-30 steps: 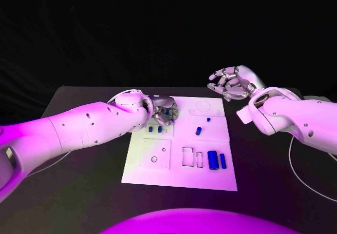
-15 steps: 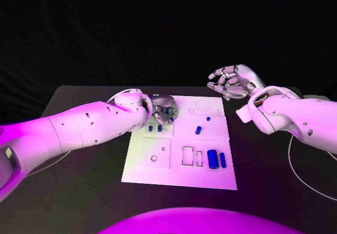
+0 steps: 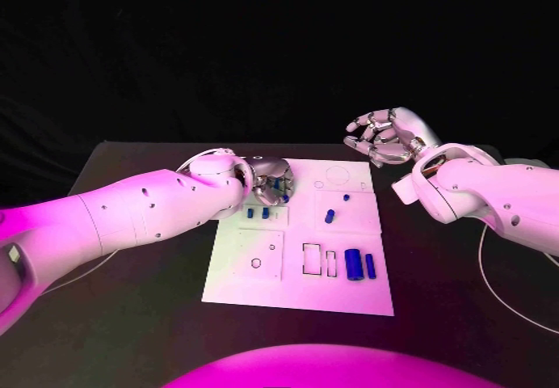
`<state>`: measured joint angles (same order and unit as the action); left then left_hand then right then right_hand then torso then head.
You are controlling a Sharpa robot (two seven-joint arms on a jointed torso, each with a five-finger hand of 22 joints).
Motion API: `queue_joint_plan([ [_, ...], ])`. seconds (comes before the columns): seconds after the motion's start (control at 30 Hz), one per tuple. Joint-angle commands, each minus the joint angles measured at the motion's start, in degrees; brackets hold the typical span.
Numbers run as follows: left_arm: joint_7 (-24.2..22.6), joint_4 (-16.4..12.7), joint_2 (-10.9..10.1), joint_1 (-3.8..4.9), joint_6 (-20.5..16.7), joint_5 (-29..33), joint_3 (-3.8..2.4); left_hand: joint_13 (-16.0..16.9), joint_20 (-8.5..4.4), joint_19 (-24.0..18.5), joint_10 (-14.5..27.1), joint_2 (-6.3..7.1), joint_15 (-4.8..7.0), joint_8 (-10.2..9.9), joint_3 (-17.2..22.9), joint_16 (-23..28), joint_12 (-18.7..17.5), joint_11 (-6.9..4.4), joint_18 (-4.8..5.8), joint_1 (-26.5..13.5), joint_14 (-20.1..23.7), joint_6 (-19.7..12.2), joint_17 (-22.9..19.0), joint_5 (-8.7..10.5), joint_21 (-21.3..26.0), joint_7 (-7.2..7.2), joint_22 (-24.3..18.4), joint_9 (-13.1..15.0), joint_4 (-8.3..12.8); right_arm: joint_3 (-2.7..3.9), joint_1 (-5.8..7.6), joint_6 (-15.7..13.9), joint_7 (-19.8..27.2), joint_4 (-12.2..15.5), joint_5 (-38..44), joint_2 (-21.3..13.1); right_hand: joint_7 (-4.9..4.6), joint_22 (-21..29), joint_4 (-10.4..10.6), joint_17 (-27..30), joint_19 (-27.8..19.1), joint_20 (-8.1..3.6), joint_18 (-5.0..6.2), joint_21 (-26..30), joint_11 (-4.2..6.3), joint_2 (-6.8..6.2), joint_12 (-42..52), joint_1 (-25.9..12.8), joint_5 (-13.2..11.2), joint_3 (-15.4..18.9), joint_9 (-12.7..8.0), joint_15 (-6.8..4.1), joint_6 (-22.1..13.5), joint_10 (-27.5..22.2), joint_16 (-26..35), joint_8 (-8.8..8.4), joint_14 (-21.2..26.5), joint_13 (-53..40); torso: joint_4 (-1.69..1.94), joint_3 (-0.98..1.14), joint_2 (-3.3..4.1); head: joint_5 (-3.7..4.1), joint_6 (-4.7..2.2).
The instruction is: Assemble the parts on the task board
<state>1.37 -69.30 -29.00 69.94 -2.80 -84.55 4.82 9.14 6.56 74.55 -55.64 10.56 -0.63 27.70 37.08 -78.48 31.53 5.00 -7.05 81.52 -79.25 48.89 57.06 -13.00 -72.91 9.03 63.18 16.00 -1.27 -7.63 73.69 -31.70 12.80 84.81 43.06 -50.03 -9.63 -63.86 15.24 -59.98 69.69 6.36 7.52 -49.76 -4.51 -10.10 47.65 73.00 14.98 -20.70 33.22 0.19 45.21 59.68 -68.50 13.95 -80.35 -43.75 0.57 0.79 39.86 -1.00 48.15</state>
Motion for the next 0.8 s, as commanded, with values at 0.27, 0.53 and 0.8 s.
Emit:
queue_joint_plan([
  [0.27,-0.4,-1.3,-1.0,-0.21,-2.2,1.5,-0.15,-0.3,-0.12,0.4,-1.5,-0.02,0.02,-0.9,0.0,-0.4,-1.5,-0.07,1.05,-1.6,-0.6,1.3,-0.4,0.23,-0.4,-0.09,0.4,0.3,0.1,0.02,-0.08,0.4,0.9,0.1,0.1,0.0,0.2,0.0,0.1,-0.1,0.2,-0.09,0.5,0.4,0.03,0.4,0.2,0.0,0.2,0.1,0.1,0.0,0.3,0.1,0.1,0.26,-0.4,0.1,0.05,0.01,0.01,-0.17,-0.17],
  [0.53,-0.6,-2.9,-2.4,-0.2,-3.4,2.7,-0.85,-0.4,-0.2,0.5,-2.1,0.15,0.05,-1.2,-0.4,-0.4,-2.4,-0.13,1.05,-2.4,-0.6,1.7,-0.6,0.24,-0.4,-0.17,0.4,0.4,-0.1,0.03,-0.12,0.3,1.0,0.1,0.0,0.0,0.21,0.0,0.2,-0.1,0.2,-0.09,0.5,0.4,0.04,0.44,0.2,0.0,0.2,0.1,0.1,0.0,0.3,0.1,0.1,0.31,-0.4,0.1,0.05,0.0,-0.02,-0.39,-0.33],
  [0.8,0.3,-5.9,-5.4,0.22,-2.6,4.6,-2.73,-0.5,-0.22,0.6,-2.6,0.29,0.12,-1.4,-0.8,-0.3,-3.1,-0.22,1.08,-3.1,-0.7,2.1,-0.9,0.22,-0.5,-0.28,0.5,0.5,-0.4,0.03,-0.13,0.3,0.9,0.2,0.0,-0.2,0.21,0.0,0.2,-0.1,0.2,-0.09,0.5,0.4,0.04,0.44,0.2,0.0,0.2,0.1,0.1,0.0,0.3,0.1,0.1,0.31,-0.4,0.1,0.13,0.05,-0.07,-0.68,-0.64],
])
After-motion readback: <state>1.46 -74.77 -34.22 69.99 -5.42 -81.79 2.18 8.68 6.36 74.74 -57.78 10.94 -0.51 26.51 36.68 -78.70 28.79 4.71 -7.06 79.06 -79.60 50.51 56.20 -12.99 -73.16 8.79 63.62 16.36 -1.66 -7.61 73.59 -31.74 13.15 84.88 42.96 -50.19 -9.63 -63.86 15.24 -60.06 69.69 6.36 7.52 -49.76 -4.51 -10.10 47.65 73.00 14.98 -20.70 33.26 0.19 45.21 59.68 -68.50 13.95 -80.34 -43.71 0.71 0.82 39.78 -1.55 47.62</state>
